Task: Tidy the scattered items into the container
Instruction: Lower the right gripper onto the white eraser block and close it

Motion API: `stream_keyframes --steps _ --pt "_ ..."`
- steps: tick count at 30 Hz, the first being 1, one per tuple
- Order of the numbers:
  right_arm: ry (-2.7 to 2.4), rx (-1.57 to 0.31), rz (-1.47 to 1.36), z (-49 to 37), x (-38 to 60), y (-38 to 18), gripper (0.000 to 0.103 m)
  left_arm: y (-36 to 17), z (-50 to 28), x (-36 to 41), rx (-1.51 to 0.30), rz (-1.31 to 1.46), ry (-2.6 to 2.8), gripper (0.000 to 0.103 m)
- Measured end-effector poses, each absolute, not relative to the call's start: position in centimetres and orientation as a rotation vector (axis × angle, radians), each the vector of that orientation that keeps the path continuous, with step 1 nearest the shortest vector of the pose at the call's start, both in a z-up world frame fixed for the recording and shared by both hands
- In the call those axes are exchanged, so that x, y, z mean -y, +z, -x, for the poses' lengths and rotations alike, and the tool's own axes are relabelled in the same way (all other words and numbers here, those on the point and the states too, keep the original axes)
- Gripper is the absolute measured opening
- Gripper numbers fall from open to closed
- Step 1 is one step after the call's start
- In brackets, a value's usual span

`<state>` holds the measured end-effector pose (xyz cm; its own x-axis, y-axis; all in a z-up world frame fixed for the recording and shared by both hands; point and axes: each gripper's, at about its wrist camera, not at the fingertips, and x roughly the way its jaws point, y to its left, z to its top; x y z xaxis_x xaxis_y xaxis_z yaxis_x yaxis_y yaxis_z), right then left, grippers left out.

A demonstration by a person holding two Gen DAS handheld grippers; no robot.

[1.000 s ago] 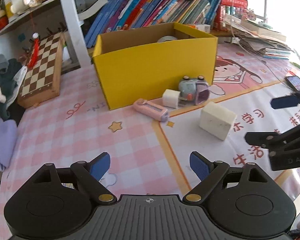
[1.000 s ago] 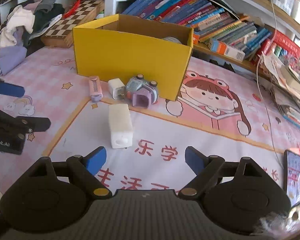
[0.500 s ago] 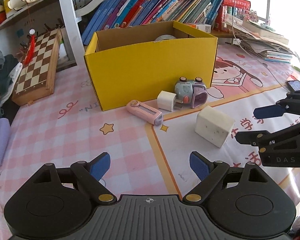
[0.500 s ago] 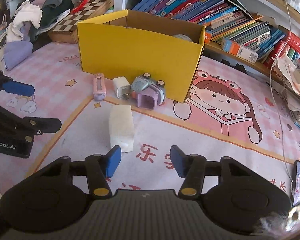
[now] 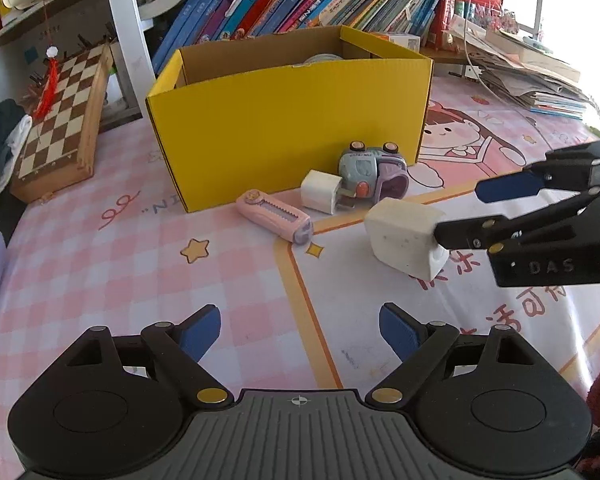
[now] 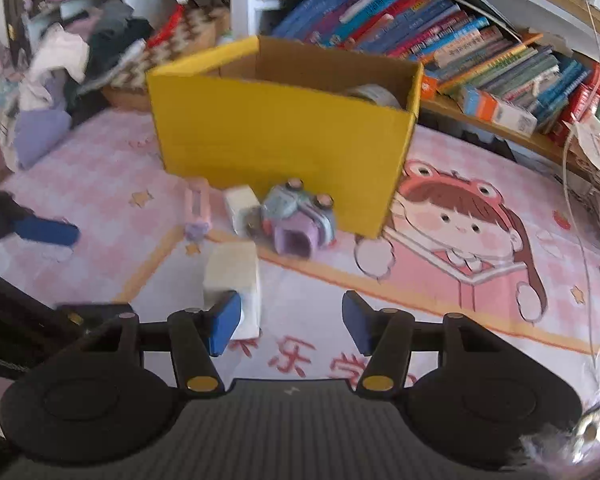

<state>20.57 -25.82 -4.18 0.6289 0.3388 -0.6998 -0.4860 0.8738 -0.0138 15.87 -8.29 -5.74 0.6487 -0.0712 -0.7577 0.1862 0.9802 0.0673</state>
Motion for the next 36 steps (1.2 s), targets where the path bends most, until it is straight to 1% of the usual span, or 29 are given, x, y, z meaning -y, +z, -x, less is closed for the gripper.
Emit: stream_keyframes --steps 4,12,17,21,25,27,29,31,36 --pt "0.542 -0.721 0.194 -20.5 25.5 -3.3 0.055 -5.9 -16.3 8.0 -0.862 -0.136 -0.114 0.089" --pt "0.654 -0.766 0.243 -20.8 23.5 -4.4 0.056 -6.4 -16.7 7.9 -0.892 -0.16 -0.097 0.089" --pt "0.691 -0.79 0.202 -21.6 23.1 -4.7 0.062 -6.5 -17.0 7.7 -0.903 -0.162 -0.086 0.089" --pt "0.722 -0.832 0.158 -22.5 22.9 -5.3 0.063 -6.7 -17.1 7.2 -0.915 -0.163 -0.068 0.089" --pt "0.74 -0.869 0.136 -23.1 22.5 -5.9 0.06 -6.9 -17.1 6.9 -0.928 -0.163 -0.066 0.089" --pt "0.745 -0.876 0.138 -23.2 22.3 -6.1 0.057 -6.9 -17.1 6.9 -0.927 -0.164 -0.07 0.089" --pt "0.748 -0.866 0.147 -23.1 22.2 -6.0 0.05 -6.8 -17.3 7.0 -0.922 -0.165 -0.076 0.089" --pt "0.737 -0.843 0.162 -22.8 22.3 -5.8 0.048 -6.7 -17.5 7.1 -0.916 -0.16 -0.081 0.089" --pt "0.661 -0.798 0.165 -22.6 23.5 -5.2 0.047 -6.7 -18.5 6.9 -0.907 -0.132 -0.079 0.089"
